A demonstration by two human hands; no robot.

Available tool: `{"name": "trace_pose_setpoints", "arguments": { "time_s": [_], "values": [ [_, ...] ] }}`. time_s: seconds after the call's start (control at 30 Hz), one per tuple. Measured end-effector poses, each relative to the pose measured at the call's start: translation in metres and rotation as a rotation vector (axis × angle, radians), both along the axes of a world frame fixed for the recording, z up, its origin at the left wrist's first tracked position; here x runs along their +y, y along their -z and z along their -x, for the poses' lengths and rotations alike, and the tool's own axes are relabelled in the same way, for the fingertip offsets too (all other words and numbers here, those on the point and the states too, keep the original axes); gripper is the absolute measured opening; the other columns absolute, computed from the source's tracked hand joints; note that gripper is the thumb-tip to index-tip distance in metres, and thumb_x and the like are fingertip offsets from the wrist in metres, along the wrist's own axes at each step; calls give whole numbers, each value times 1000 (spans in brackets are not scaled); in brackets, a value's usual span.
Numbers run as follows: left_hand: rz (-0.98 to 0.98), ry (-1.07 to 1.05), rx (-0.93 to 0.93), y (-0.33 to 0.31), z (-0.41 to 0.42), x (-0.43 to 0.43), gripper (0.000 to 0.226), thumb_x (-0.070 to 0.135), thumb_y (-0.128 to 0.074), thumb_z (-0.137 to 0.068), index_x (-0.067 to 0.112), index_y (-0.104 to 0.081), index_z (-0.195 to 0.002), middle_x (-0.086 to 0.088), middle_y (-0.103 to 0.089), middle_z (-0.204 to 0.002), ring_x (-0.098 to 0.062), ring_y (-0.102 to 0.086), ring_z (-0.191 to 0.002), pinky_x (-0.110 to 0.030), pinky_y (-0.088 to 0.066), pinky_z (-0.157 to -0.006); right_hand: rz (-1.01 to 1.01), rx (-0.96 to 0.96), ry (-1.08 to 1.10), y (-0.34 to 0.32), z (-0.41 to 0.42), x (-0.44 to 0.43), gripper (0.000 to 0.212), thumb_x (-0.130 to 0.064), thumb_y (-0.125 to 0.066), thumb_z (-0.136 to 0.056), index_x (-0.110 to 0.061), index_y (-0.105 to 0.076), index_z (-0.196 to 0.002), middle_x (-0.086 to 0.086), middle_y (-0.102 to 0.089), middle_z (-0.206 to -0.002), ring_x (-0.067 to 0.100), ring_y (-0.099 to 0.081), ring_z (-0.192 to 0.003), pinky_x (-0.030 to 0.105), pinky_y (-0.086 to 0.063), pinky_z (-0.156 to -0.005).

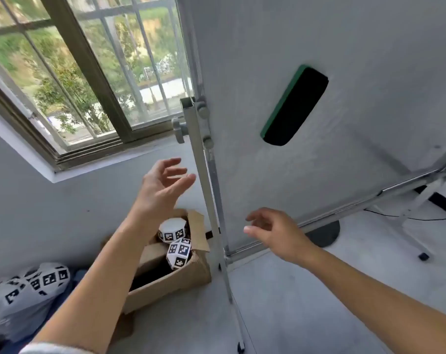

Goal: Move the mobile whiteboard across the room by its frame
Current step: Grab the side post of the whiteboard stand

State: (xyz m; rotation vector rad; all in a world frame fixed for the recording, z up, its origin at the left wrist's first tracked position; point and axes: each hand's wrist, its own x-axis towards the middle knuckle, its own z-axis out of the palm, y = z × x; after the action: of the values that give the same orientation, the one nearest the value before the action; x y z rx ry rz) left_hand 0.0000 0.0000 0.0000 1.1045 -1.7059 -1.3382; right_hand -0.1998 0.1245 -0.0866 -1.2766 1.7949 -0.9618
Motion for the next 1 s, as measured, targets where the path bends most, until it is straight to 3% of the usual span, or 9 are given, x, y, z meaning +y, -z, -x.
{"name": "trace_pose_setpoints", "arguments": {
  "time_s": [0.1, 0.23, 0.33, 0.43, 0.57, 0.7, 0.8, 0.9, 1.0],
  "values": [
    [-8, 119, -12, -19, 8, -27, 79, 32, -76, -64, 21, -43, -134, -6, -59, -123, -19, -60, -113, -32, -49, -96, -6, 114, 17, -9, -24, -37, 39, -41, -67, -82, -22, -59, -115, -5, -66, -103, 13, -64, -93, 35, -54, -88],
    [-50, 301, -8, -25, 21, -62, 61, 12, -82, -59, 20, -54, -113, -3, -71, -102, -17, -70, -96, -35, -51, -95, 11, 208, 118, -14, -52, -81, 55, -51, -67, -78, -22, -51, -122, -3, -63, -113, 16, -62, -100, 35, -54, -89],
    [-11, 373, -49, -17, 28, -78, 41, 1, -80, -71, 3, -65, -109, -19, -71, -107, -26, -68, -101, -46, -49, -103, -22, 276, 168, -6, -68, -97, 51, -55, -65, -78, -21, -53, -114, -2, -66, -106, 19, -64, -94, 39, -55, -85],
    [32, 372, -72, -10, 34, -79, 21, -1, -75, -77, 10, -70, -93, -15, -69, -98, -25, -65, -96, -51, -47, -104, -31, 264, 268, 3, -75, -100, 44, -53, -63, -80, -22, -55, -110, -2, -69, -101, 22, -65, -92, 40, -54, -83],
    [70, 423, -72, -8, 41, -67, 20, 1, -75, -77, 19, -69, -84, -4, -68, -85, -19, -64, -85, -41, -51, -93, 8, 255, 349, 11, -75, -84, 33, -48, -60, -84, -20, -59, -101, -1, -73, -95, 23, -67, -88, 40, -54, -80],
    [109, 503, -52, -6, 49, -45, 26, 1, -76, -76, 26, -67, -76, 7, -66, -72, -1, -62, -65, -25, -51, -74, 30, 298, 369, 16, -73, -57, 31, -46, -56, -88, -18, -58, -100, -2, -71, -92, 21, -67, -83, 39, -54, -77],
    [120, 579, -44, -5, 58, -22, 29, 1, -76, -76, 29, -68, -78, 17, -68, -67, 3, -63, -65, -17, -52, -69, 43, 301, 419, 18, -67, -31, 28, -44, -56, -88, -17, -58, -97, -3, -72, -90, 20, -67, -81, 39, -54, -76],
    [153, 641, -51, -4, 74, 5, 29, 4, -78, -75, 31, -70, -83, 10, -69, -78, -5, -63, -74, -27, -54, -78, 43, 286, 470, 17, -57, 5, 25, -41, -57, -88, -18, -58, -96, -4, -72, -88, 18, -68, -81, 38, -54, -76],
    [222, 674, -72, 1, 97, 40, 16, 19, -79, -71, 19, -71, -85, -8, -69, -79, -12, -60, -73, -40, -53, -74, 38, 296, 530, 16, -44, 46, 23, -39, -56, -89, -18, -57, -95, -5, -71, -87, 16, -67, -81, 35, -54, -76]
  ]
}}
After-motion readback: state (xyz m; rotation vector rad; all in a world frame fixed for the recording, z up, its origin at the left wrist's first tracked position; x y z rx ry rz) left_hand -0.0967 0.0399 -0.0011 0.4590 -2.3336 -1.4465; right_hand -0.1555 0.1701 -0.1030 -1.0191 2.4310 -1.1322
